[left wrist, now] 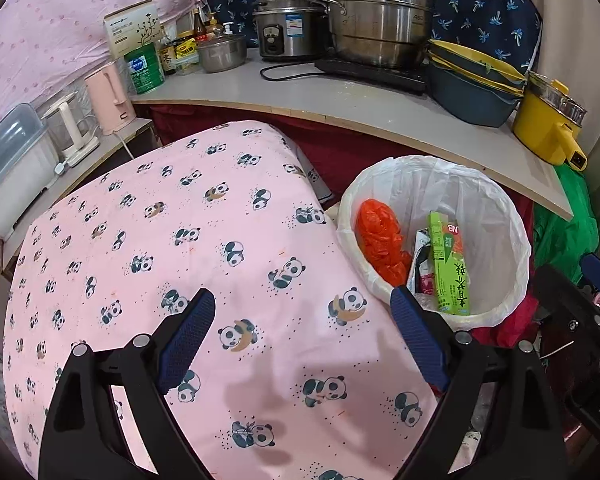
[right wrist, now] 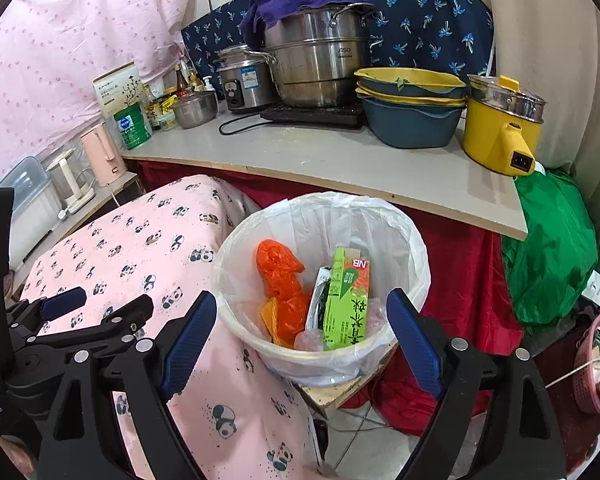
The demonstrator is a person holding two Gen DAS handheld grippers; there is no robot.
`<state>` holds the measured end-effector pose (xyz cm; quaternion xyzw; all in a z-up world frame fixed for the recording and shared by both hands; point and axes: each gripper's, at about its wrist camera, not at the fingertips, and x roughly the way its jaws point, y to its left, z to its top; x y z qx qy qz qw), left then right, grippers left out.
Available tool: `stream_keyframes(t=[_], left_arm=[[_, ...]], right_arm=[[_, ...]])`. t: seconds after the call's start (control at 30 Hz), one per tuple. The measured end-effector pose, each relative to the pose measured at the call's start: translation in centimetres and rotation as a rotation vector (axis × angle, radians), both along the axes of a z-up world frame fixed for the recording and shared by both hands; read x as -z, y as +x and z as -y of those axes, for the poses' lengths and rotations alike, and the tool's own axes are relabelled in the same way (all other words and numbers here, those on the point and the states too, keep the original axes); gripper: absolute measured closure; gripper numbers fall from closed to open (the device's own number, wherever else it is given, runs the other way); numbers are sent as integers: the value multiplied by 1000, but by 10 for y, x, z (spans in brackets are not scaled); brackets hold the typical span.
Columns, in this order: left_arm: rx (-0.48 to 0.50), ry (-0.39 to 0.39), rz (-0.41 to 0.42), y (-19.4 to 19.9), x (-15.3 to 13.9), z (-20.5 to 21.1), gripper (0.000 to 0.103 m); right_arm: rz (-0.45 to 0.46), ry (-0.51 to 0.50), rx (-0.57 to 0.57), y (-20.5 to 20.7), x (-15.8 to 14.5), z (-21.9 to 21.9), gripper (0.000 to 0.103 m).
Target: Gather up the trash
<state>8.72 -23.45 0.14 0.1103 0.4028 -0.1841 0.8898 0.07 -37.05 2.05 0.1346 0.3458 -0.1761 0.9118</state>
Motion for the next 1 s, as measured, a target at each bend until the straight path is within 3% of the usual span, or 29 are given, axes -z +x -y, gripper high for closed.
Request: stream_keyframes(t=[0.63,1.0], left_arm=[[-58,22,-5,-6,16,-17,14],[-52,31,-4,-15,20,-14,14]], right_arm=[[-94,6,-47,4,26,-10,17],[-101,-25,-56,0,30,-15,12]])
